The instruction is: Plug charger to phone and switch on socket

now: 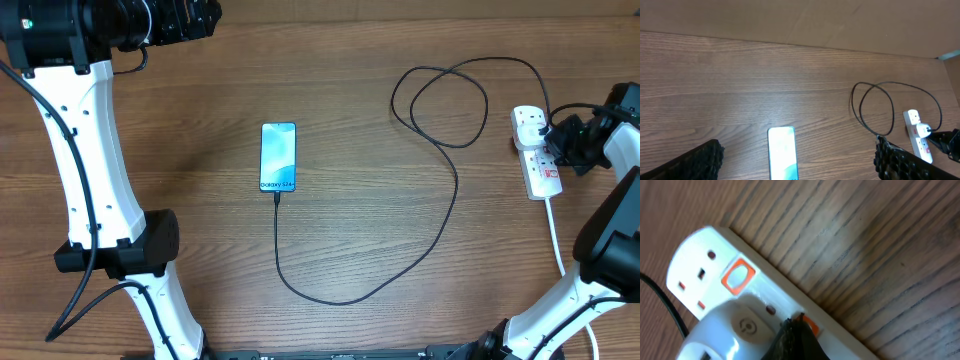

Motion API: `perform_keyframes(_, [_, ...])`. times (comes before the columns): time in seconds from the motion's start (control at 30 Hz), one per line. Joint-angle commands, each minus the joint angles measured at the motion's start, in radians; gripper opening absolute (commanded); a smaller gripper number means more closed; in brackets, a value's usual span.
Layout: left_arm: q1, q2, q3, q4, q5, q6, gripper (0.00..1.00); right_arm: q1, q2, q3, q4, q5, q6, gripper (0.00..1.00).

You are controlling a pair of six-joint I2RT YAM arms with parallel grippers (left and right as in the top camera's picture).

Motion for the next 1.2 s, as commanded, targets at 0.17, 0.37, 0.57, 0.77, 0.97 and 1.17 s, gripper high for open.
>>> perform_keyframes(0.17, [-0.004,-0.008,0.0,0.001,-0.007,0.0,1.0,0.103,0.043,-0.035,-0.055,-0.139,-0.025,0.04])
perform_keyframes(0.37, [-0.004,-0.008,0.0,0.001,-0.007,0.0,1.0,0.103,0.043,-0.035,-0.043,-0.121,-0.024,0.04])
perform_keyframes(0.57, [-0.004,-0.008,0.0,0.001,-0.007,0.0,1.0,0.064,0.042,-0.018,-0.027,-0.076,0.011,0.04])
perform_keyframes(0.77, [-0.004,-0.008,0.0,0.001,-0.007,0.0,1.0,-0.017,0.013,0.079,-0.097,-0.079,0.032,0.04])
perform_keyframes(0.97, [-0.004,-0.008,0.0,0.001,-0.007,0.0,1.0,-0.074,-0.085,0.176,-0.167,-0.079,0.031,0.04])
perform_keyframes(1.17, [-0.004,-0.008,0.0,0.001,-0.007,0.0,1.0,-0.076,-0.233,0.188,-0.187,-0.079,0.02,0.04])
